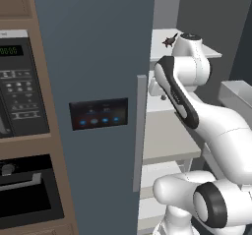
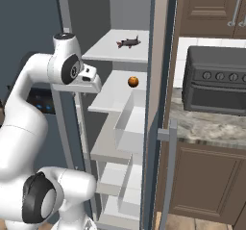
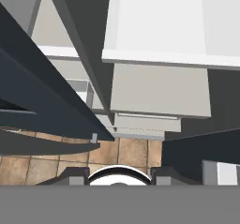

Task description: Take the fish out of the fridge, briefly rinse it in the sink, and place it on the tray next to the sink.

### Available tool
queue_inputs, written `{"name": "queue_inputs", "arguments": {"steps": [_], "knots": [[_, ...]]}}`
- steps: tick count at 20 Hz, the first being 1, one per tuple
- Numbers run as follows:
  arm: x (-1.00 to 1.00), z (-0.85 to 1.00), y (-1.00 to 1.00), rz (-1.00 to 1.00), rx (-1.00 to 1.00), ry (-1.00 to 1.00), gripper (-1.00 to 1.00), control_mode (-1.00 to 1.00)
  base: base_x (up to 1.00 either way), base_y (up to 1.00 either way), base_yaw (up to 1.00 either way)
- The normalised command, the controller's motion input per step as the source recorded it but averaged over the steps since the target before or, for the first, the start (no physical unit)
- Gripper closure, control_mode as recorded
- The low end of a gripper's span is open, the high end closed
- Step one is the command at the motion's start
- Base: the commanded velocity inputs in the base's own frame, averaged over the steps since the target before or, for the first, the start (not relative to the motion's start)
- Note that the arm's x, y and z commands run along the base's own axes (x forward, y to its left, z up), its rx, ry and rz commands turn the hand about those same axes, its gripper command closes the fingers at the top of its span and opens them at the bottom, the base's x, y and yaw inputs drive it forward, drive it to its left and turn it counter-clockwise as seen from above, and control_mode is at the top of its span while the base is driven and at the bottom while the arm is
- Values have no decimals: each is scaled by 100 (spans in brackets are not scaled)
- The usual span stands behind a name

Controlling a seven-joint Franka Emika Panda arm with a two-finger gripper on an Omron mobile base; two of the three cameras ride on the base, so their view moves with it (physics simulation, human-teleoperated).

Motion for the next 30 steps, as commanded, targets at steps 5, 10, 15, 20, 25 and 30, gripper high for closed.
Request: {"name": "queue_inputs", "arguments": {"steps": [5, 10, 15, 20, 25, 30], "knots": [[0, 0, 0, 0, -1, 0, -100, -100, 0, 0, 0], [0, 0, 0, 0, 0, 0, -100, -100, 0, 0, 0], [-10, 0, 0, 0, -1, -7, -100, -100, 0, 0, 0], [-29, 13, -5, -1, 0, -17, -100, -100, 0, 0, 0], [-43, 29, -16, 0, 0, -23, -100, -100, 0, 0, 0], [-33, 42, -31, -1, 0, -22, -100, -100, 0, 0, 0]]}}
